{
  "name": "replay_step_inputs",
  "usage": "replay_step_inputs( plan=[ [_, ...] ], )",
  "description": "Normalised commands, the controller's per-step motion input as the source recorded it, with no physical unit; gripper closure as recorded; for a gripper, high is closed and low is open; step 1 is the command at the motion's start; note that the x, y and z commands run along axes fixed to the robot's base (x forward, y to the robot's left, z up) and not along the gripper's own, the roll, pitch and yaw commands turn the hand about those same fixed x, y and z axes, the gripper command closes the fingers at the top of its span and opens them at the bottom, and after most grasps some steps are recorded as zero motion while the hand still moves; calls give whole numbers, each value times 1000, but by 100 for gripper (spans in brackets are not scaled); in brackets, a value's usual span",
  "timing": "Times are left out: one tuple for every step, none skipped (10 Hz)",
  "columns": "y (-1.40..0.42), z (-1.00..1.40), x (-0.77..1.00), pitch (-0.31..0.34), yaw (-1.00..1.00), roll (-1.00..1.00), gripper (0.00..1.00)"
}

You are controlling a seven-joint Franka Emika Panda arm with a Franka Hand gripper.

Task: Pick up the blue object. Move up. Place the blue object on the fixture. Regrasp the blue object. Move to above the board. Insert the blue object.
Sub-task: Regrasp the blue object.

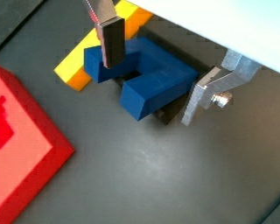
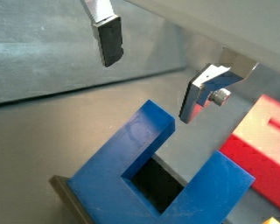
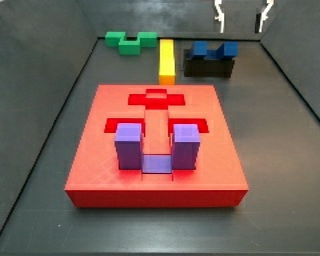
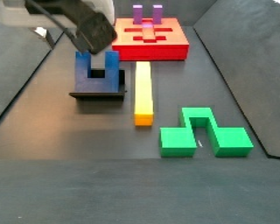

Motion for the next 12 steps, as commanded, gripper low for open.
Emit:
replay_step_inputs(
  plan=[
    [-191,0,0,57,0,1000,0],
    [-191,0,0,51,0,1000,0],
    [-189,0,0,57,0,1000,0],
    [-194,0,0,91,0,1000,0],
    [-197,0,0,100,0,1000,0],
    [-200,0,0,109,0,1000,0],
    [-217,0,0,106,0,1000,0],
    [-234,0,0,100,0,1000,0],
    [-249,0,-17,100,0,1000,0],
    [-254,0,-20,89,0,1000,0],
    [-249,0,-11,86,0,1000,0],
    [-243,0,-3,74,0,1000,0]
  ],
)
